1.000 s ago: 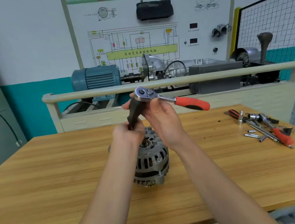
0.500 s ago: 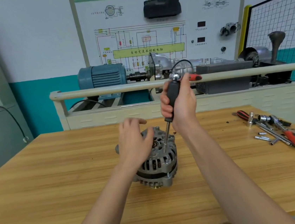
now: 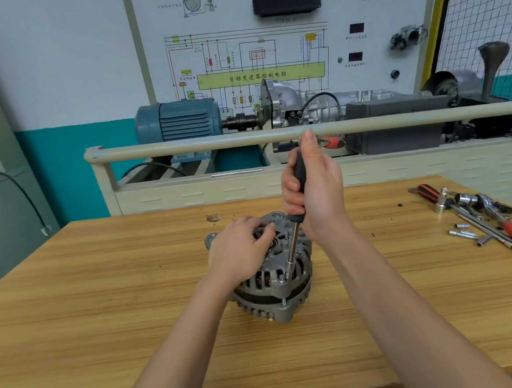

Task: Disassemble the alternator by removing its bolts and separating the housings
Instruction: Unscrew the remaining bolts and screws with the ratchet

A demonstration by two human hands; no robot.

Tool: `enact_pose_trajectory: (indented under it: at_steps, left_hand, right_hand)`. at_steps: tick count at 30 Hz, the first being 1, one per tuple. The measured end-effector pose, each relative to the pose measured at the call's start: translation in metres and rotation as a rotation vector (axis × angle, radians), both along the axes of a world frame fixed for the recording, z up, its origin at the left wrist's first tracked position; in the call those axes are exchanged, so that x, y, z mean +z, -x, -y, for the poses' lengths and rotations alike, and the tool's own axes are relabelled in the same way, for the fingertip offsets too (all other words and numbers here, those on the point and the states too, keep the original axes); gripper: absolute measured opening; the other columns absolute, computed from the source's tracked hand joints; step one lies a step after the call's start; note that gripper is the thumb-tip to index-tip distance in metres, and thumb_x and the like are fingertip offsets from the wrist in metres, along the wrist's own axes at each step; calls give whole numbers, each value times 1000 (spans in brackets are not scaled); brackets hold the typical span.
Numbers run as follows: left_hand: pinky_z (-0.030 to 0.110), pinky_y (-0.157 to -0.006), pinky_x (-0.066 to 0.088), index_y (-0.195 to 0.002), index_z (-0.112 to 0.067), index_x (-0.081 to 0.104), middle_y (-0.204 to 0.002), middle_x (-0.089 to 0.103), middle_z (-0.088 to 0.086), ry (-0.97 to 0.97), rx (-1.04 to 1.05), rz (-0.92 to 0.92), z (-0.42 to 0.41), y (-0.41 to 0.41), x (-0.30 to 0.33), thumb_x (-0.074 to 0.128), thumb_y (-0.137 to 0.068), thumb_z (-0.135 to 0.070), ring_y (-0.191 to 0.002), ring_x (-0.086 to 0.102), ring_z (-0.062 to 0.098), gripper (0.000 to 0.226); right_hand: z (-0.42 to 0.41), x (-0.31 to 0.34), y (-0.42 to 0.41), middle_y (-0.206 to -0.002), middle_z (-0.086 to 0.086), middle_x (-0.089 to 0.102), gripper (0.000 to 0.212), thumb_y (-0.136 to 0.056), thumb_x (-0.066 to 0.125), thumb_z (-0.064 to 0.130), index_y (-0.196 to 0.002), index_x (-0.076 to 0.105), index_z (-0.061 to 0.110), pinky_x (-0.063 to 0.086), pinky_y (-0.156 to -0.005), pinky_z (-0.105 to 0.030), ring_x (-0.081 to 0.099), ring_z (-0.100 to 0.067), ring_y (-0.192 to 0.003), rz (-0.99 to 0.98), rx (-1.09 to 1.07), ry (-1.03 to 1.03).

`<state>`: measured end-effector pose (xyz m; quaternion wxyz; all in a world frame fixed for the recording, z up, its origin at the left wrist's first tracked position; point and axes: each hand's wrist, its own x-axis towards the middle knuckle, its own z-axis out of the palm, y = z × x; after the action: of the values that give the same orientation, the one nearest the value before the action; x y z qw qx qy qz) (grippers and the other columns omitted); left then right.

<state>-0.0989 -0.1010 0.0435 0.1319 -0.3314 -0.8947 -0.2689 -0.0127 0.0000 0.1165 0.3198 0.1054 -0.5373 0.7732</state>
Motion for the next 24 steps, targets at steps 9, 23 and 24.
enact_pose_trajectory:
  at_steps: [9, 23, 24]
  left_hand:
    - [32, -82, 42, -118, -29, 65, -122, 62, -8, -4, 4, -14, -1, 3, -3, 38, -96, -51, -112, 54, 16, 41]
    - [29, -50, 31, -61, -17, 48, -60, 47, -10, -88, -19, -4, 0, -5, 1, 41, -89, -36, -56, 46, 12, 35]
    - [29, -49, 29, -60, -17, 45, -58, 45, -9, -94, -22, -1, 0, -8, 2, 38, -86, -38, -54, 43, 10, 34]
  right_hand:
    - [8, 3, 4, -47, 6, 39, 40, -98, 41, 45, -70, 44, 17, 23, -34, -15, 27, -6, -35, 1, -26, -23]
    - [34, 0, 15, -45, 13, 35, 39, -99, 50, 34, -64, 40, 18, 27, -44, -26, 31, -7, -43, -25, -356, -182]
    - [36, 1, 16, -45, 13, 34, 40, -98, 51, 34, -63, 40, 20, 26, -46, -28, 30, -7, -44, -29, -367, -186]
